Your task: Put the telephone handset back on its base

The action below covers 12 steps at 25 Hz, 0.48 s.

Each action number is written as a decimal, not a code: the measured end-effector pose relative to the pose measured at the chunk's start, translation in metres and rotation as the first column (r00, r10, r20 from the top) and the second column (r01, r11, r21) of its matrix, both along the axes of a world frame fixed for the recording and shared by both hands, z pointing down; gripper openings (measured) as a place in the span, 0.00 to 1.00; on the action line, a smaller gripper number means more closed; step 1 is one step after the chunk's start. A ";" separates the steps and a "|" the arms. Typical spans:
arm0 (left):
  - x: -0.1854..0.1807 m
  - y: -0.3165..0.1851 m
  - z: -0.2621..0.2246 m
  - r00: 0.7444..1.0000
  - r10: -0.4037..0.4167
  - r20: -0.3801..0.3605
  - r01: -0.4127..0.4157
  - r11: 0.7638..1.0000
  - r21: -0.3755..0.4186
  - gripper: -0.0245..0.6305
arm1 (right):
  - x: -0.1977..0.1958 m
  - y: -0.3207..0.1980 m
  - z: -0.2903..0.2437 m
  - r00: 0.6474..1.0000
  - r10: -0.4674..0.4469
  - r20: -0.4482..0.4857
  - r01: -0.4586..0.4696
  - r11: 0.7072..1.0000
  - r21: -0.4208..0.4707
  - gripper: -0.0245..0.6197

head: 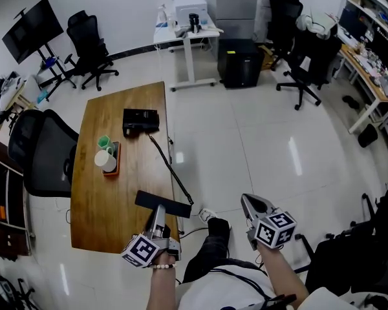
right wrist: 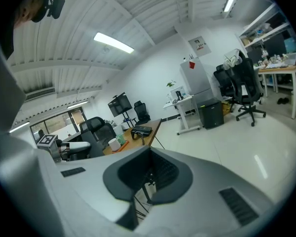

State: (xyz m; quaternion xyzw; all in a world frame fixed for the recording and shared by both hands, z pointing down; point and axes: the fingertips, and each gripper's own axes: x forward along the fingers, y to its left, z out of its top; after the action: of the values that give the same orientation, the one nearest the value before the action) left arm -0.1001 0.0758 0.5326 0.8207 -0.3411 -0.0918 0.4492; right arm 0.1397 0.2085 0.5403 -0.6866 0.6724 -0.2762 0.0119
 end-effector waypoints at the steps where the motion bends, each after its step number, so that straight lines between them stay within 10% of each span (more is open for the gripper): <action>1: 0.004 -0.005 0.000 1.000 -0.010 -0.004 0.010 1.000 -0.003 0.15 | 0.005 -0.009 -0.001 1.000 -0.008 -0.003 0.008 1.000 0.000 0.04; 12: 0.034 -0.070 0.012 0.988 -0.151 -0.020 0.149 0.987 -0.063 0.15 | 0.034 -0.122 0.003 0.984 -0.179 0.015 0.180 0.983 -0.028 0.04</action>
State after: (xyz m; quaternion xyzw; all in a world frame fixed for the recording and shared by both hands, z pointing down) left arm -0.0658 0.0061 0.5442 0.7773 -0.3989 -0.1251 0.4700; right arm 0.1734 0.0868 0.5431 -0.6216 0.7273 -0.2902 -0.0191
